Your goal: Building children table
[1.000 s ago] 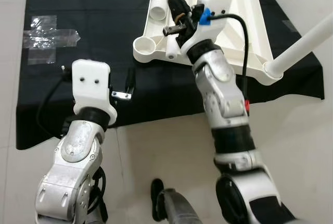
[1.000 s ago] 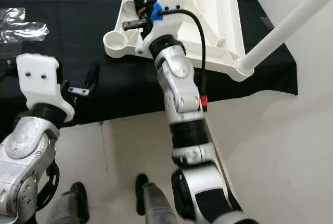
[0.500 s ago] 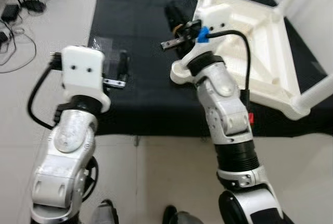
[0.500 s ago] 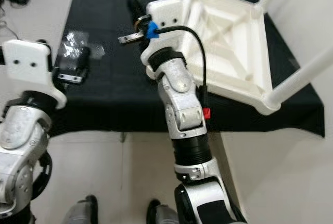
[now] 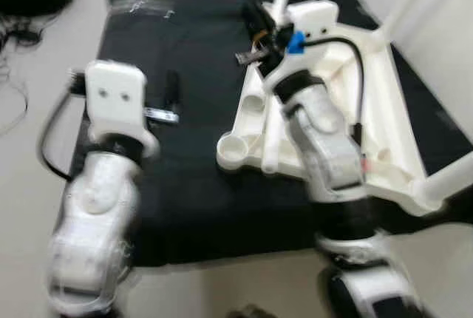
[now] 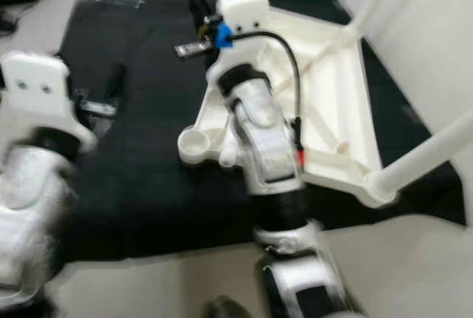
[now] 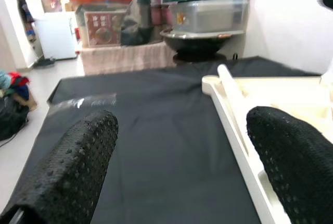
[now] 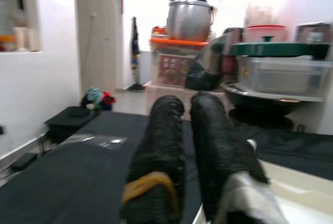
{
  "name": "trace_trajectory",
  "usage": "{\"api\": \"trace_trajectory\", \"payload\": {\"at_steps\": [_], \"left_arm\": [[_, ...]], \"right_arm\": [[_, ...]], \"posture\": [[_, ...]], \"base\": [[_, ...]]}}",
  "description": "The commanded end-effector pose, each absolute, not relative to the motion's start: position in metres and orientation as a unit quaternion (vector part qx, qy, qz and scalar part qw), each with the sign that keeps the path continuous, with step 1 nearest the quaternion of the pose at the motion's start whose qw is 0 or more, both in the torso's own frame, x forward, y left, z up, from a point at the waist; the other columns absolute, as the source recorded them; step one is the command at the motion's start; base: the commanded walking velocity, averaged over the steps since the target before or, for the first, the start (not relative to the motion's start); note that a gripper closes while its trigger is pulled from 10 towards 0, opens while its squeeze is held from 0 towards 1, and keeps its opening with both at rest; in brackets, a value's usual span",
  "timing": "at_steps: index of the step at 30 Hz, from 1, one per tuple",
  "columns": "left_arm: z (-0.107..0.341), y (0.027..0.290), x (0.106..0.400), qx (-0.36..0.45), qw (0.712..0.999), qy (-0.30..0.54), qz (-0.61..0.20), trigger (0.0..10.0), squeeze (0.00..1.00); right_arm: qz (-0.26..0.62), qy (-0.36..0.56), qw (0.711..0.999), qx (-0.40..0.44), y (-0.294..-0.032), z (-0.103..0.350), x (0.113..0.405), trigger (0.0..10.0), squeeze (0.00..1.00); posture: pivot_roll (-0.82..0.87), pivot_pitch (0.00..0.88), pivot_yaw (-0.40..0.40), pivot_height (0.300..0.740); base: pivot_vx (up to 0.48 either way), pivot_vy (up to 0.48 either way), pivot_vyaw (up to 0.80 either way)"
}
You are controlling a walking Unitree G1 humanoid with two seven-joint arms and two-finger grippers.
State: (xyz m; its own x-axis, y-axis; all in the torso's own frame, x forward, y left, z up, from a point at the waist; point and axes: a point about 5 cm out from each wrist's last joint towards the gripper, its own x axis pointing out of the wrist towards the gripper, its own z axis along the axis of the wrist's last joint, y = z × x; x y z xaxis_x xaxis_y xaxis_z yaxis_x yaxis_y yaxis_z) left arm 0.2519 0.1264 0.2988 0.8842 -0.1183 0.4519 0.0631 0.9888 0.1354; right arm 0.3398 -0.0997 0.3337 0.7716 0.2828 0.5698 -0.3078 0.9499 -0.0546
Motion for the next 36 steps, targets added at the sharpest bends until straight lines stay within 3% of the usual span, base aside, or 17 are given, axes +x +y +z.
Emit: {"api": "trace_trajectory", "payload": {"at_steps": [1,4,5,8,10,13,18,26,36], "left_arm": [[0.295,0.136,0.252,0.064,0.971,-0.229,-0.02,10.0,0.0],[0.295,0.137,0.253,0.063,0.971,-0.229,-0.016,10.0,0.0],[0.295,0.137,0.253,0.062,0.972,-0.228,-0.015,10.0,0.0],[0.29,0.137,0.254,0.066,0.975,-0.212,-0.016,10.0,0.0],[0.273,0.133,0.256,0.056,0.986,-0.15,-0.046,10.0,0.0],[0.255,0.131,0.254,0.066,0.99,-0.106,-0.064,10.0,0.0],[0.238,0.133,0.25,0.061,0.994,-0.07,-0.061,10.0,0.0],[0.233,0.136,0.248,0.053,0.995,-0.064,-0.053,10.0,0.0],[0.235,0.135,0.245,0.049,0.995,-0.061,-0.054,10.0,0.0]], "right_arm": [[0.181,-0.302,0.936,0.023,-0.087,0.335,0.337,10.0,1.0],[0.177,-0.3,0.937,0.012,-0.087,0.337,0.339,10.0,1.0],[0.176,-0.284,0.943,0.005,-0.087,0.337,0.342,10.0,0.0],[0.182,-0.234,0.955,-0.016,-0.084,0.335,0.351,10.0,0.0],[0.214,-0.094,0.969,-0.078,-0.079,0.314,0.366,10.0,0.0],[0.231,-0.026,0.97,-0.075,-0.083,0.303,0.373,10.0,0.0],[0.229,-0.017,0.973,-0.029,-0.088,0.307,0.384,10.0,0.0],[0.229,-0.047,0.972,-0.026,-0.085,0.318,0.387,10.0,0.0],[0.236,-0.02,0.971,-0.039,-0.076,0.303,0.378,10.0,0.0]], "posture": [[0.05,0.213,-0.147,0.74],[0.05,0.213,-0.147,0.74],[0.05,0.217,-0.145,0.74],[0.05,0.219,-0.145,0.74],[0.05,0.222,-0.148,0.74],[0.04,0.227,-0.153,0.74],[0.04,0.228,-0.159,0.74],[0.04,0.228,-0.164,0.74],[0.04,0.22,-0.162,0.74]], "base": [[0.0,0.0,0.0],[0.0,0.0,0.0],[0.0,0.0,0.0],[0.0,0.0,0.0],[0.0,0.0,0.0],[0.0,0.0,0.0],[0.0,0.0,0.0],[0.0,0.0,0.0],[0.0,0.429,0.8]]}}
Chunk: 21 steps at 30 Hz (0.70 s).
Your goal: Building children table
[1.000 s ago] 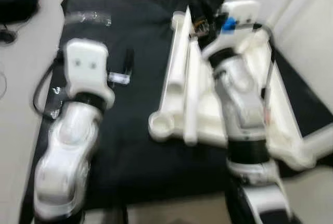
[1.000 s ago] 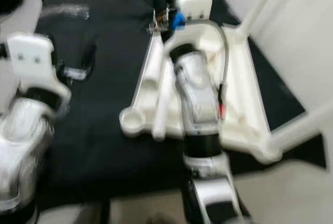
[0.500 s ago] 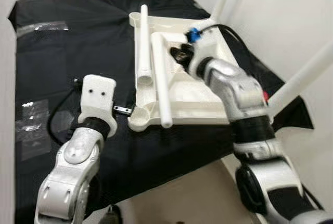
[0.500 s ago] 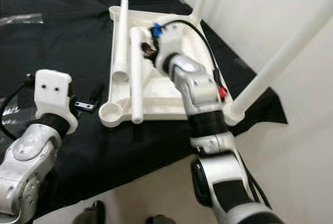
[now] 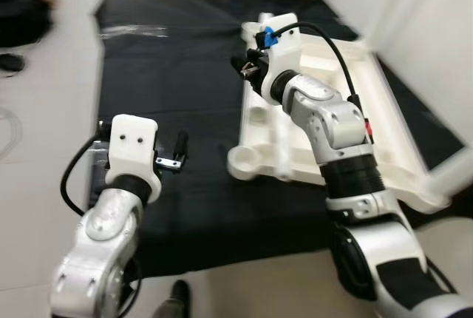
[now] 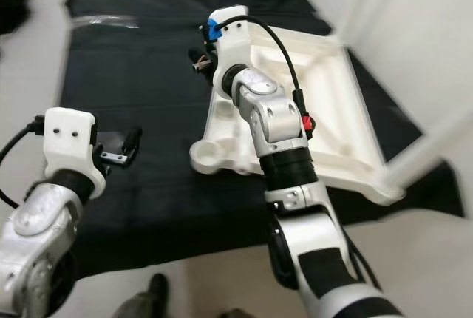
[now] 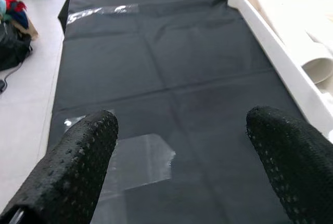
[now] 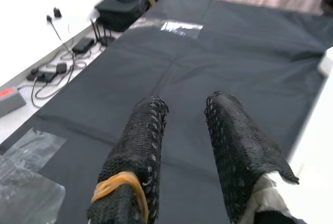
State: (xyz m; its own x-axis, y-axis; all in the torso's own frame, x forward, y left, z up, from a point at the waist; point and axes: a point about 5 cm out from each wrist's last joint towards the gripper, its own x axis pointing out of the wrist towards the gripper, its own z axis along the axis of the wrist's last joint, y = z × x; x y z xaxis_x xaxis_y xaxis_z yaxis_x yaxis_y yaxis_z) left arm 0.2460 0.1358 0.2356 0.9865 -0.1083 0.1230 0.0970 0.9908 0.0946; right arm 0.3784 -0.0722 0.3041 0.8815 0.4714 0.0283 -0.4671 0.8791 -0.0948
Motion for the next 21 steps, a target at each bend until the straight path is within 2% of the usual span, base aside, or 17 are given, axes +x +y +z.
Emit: {"api": "trace_trajectory", "payload": {"at_steps": [1,3,4,12,17,21], "left_arm": [[0.236,0.134,0.245,0.05,0.995,-0.065,-0.057,10.0,0.0],[0.237,0.133,0.245,0.054,0.995,-0.068,-0.057,10.0,0.0],[0.238,0.133,0.245,0.062,0.994,-0.069,-0.056,10.0,0.0],[0.236,0.135,0.246,0.061,0.995,-0.064,-0.054,10.0,0.0],[0.236,0.133,0.245,0.061,0.994,-0.065,-0.059,10.0,0.0],[0.236,0.134,0.245,0.066,0.994,-0.064,-0.057,10.0,0.0]], "right_arm": [[0.231,-0.018,0.972,-0.038,-0.077,0.302,0.378,10.0,0.0],[0.227,-0.014,0.973,-0.036,-0.078,0.301,0.378,10.0,0.0],[0.2,-0.006,0.979,-0.047,-0.085,0.3,0.382,10.0,0.0],[0.145,0.015,0.985,-0.089,-0.1,0.304,0.389,10.0,0.0],[0.096,-0.003,0.993,-0.071,-0.115,0.306,0.393,10.0,0.0],[0.086,0.016,0.994,-0.062,-0.12,0.3,0.397,10.0,0.0]], "posture": [[0.04,0.218,-0.16,0.74],[0.04,0.219,-0.159,0.74],[0.04,0.215,-0.157,0.74],[0.04,0.214,-0.156,0.74],[0.04,0.213,-0.155,0.74],[0.04,0.215,-0.156,0.74]], "base": [[0.0,0.476,0.8],[0.0,0.381,0.61],[0.0,0.0,0.0],[0.0,0.0,0.0],[0.0,0.0,0.0],[0.0,0.0,0.0]]}}
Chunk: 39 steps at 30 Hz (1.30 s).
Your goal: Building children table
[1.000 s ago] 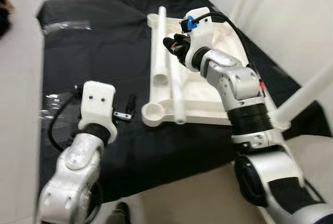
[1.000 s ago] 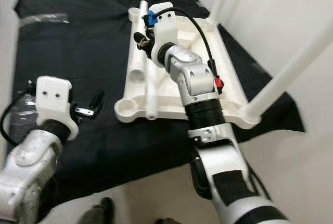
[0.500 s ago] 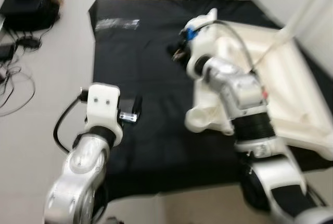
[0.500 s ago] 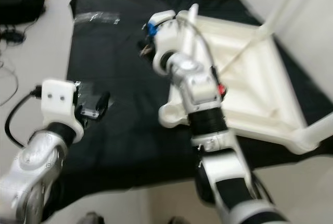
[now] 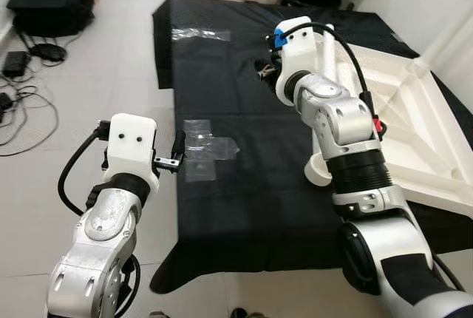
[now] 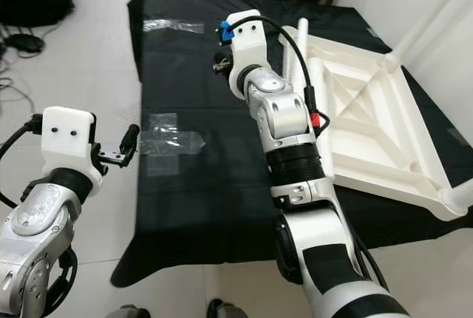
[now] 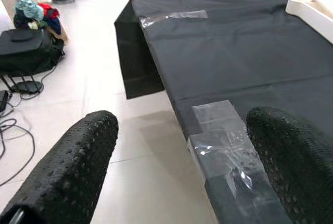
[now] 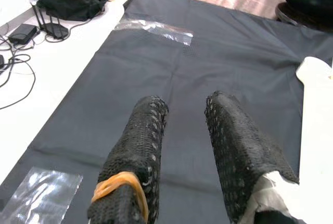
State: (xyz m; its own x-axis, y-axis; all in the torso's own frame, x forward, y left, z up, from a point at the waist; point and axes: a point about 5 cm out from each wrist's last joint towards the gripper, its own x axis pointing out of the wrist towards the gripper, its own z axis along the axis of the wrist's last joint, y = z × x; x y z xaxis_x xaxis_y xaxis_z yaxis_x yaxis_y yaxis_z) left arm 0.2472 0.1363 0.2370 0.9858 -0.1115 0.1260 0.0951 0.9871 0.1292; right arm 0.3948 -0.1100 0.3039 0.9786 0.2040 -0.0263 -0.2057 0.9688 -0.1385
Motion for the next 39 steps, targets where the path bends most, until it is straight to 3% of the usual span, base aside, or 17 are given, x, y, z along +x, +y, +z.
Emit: {"api": "trace_trajectory", "payload": {"at_steps": [1,13,25,32,39], "left_arm": [[0.236,0.134,0.245,0.066,0.994,-0.064,-0.057,10.0,0.0],[0.235,0.135,0.246,0.071,0.995,-0.056,-0.05,10.0,0.0],[0.228,0.137,0.243,0.063,0.996,-0.044,-0.045,10.0,0.0],[0.224,0.134,0.24,0.059,0.996,-0.034,-0.055,10.0,0.0],[0.223,0.132,0.24,0.059,0.996,-0.033,-0.058,10.0,0.0]], "right_arm": [[0.086,0.016,0.994,-0.062,-0.12,0.3,0.397,10.0,0.0],[0.086,0.044,0.992,-0.078,-0.119,0.285,0.402,10.0,0.0],[0.119,0.158,0.977,-0.08,-0.098,0.267,0.403,10.0,0.0],[0.071,0.156,0.981,-0.088,-0.114,0.273,0.408,10.0,0.0],[0.077,0.183,0.974,-0.108,-0.114,0.259,0.408,10.0,0.0]], "posture": [[0.04,0.215,-0.156,0.74],[0.04,0.229,-0.16,0.74],[0.03,0.244,-0.158,0.74],[0.03,0.251,-0.16,0.74],[0.02,0.25,-0.161,0.74]], "base": [[0.0,0.0,0.0],[0.104,-0.158,-0.26],[0.0,0.0,0.0],[0.0,0.0,0.0],[0.0,0.0,0.0]]}}
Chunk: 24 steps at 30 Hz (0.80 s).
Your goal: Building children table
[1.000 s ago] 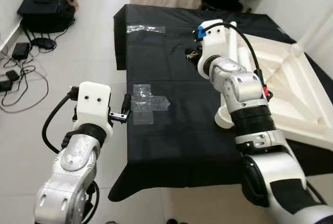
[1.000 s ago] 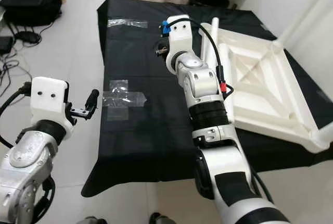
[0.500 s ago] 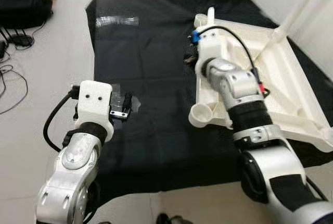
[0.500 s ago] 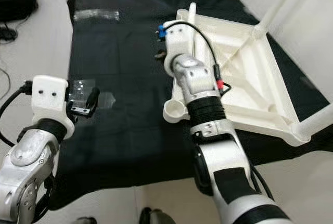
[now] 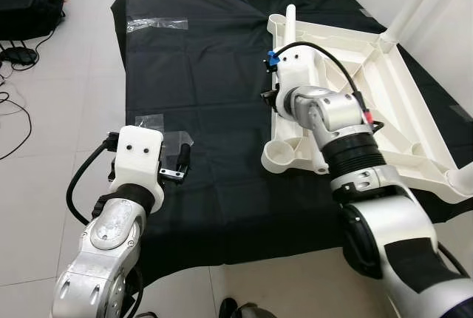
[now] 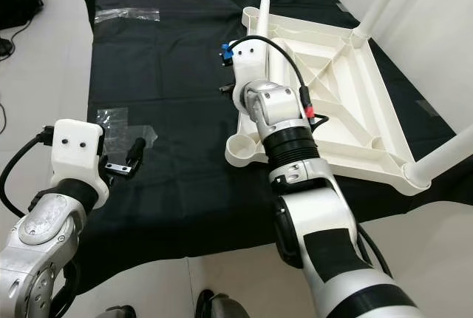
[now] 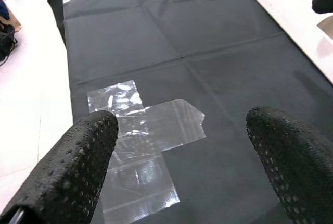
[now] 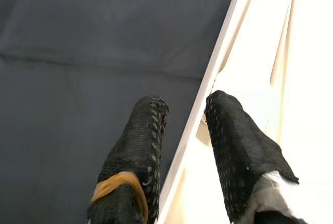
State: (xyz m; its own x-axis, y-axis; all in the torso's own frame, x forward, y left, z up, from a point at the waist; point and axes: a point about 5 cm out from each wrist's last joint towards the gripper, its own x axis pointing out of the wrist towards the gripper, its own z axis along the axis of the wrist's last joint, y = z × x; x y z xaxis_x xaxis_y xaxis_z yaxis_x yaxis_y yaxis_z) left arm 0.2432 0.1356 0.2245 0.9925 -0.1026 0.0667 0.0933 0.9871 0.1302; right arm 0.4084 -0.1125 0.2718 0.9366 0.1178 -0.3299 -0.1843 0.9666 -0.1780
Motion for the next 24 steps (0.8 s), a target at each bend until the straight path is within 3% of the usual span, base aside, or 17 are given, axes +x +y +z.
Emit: {"api": "trace_trajectory", "payload": {"at_steps": [1,9,10,24], "left_arm": [[0.223,0.132,0.24,0.059,0.996,-0.033,-0.059,10.0,0.0],[0.223,0.132,0.24,0.06,0.996,-0.035,-0.056,10.0,0.0],[0.223,0.132,0.239,0.06,0.996,-0.035,-0.055,10.0,0.0],[0.224,0.133,0.24,0.061,0.996,-0.039,-0.052,10.0,0.0]], "right_arm": [[0.08,0.191,0.971,-0.12,-0.113,0.251,0.408,10.0,1.0],[0.077,0.226,0.963,-0.126,-0.112,0.223,0.408,10.0,1.0],[0.064,0.225,0.964,-0.128,-0.114,0.221,0.41,10.0,0.0],[0.051,0.207,0.969,-0.123,-0.104,0.221,0.417,10.0,0.0]], "posture": [[0.02,0.25,-0.162,0.74],[0.02,0.253,-0.172,0.74],[0.02,0.255,-0.172,0.74],[0.02,0.255,-0.171,0.74]], "base": [[0.0,0.0,0.0],[0.0,0.0,0.0],[0.0,0.0,0.0],[0.0,0.0,0.0]]}}
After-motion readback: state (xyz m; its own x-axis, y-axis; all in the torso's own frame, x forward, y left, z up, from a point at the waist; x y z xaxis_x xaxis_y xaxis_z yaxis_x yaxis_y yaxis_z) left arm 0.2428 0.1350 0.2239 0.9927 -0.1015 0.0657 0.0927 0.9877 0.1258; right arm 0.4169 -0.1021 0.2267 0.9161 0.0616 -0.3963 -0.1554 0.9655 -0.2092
